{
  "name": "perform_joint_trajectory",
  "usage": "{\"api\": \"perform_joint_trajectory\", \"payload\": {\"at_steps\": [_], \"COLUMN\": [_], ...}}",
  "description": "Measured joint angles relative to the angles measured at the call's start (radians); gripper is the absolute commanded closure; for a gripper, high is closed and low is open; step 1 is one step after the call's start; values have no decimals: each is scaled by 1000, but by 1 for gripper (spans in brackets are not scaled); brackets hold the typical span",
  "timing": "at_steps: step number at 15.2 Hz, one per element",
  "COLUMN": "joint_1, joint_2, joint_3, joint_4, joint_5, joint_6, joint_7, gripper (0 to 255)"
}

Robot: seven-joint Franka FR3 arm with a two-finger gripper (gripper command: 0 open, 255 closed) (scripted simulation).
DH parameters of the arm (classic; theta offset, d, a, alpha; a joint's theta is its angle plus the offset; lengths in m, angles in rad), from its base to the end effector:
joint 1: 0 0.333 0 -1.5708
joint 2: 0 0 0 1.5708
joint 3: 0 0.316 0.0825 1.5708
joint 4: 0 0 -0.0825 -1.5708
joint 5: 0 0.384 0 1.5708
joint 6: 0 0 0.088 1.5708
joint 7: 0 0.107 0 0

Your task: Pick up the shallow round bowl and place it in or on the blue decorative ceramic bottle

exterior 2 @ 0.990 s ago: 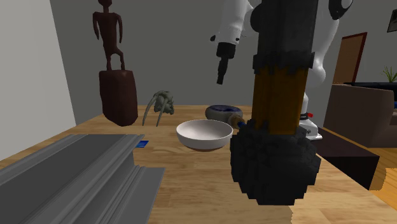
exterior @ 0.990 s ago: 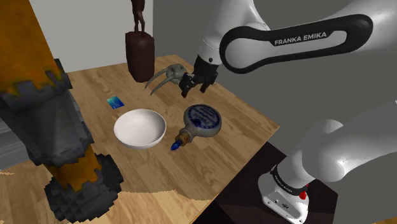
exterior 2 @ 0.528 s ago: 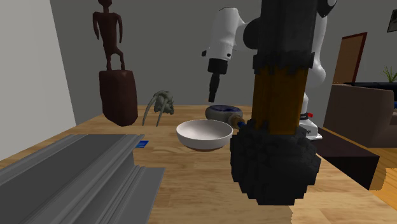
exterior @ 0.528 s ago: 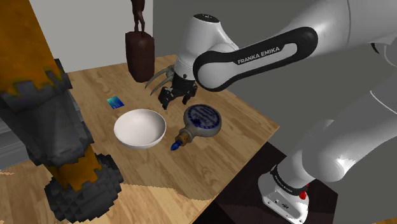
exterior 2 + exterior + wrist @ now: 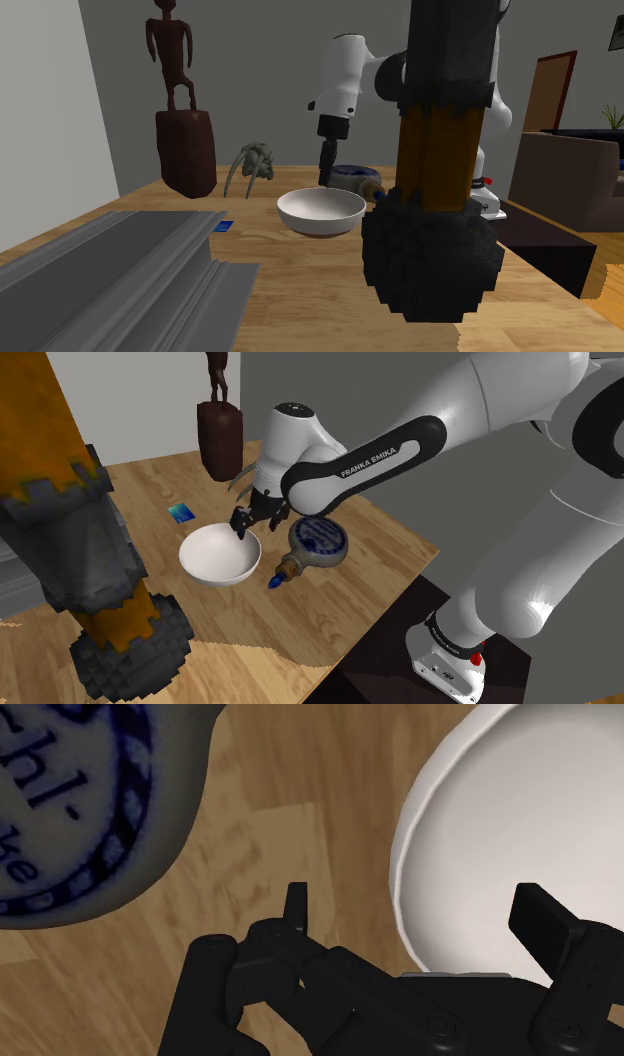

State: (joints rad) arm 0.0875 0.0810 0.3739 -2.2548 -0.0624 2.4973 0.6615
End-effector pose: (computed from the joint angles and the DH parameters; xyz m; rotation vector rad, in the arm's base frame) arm 0.4891 0.2425 0.3465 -3.0449 0.2394 -0.2272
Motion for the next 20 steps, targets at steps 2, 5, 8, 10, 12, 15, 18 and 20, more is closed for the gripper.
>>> {"api": "perform_joint_trajectory", "payload": {"at_steps": [2,5,8,10,12,15,18,20], "joint_1": [2,4,5,5,5,5,4,4], "joint_2": [27,43,46,46,46,45,45,45], "joint_3": [-3,-5,-5,-5,-5,-5,-5,-6], "joint_4": [2,-1,1,1,1,1,1,1], "joint_5": [-17,-28,-31,-31,-31,-31,-31,-31], "joint_6": [23,40,41,42,42,42,42,42], "joint_7": [13,20,22,23,23,22,22,22], "gripper": [0,0,0,0,255,255,255,255]}}
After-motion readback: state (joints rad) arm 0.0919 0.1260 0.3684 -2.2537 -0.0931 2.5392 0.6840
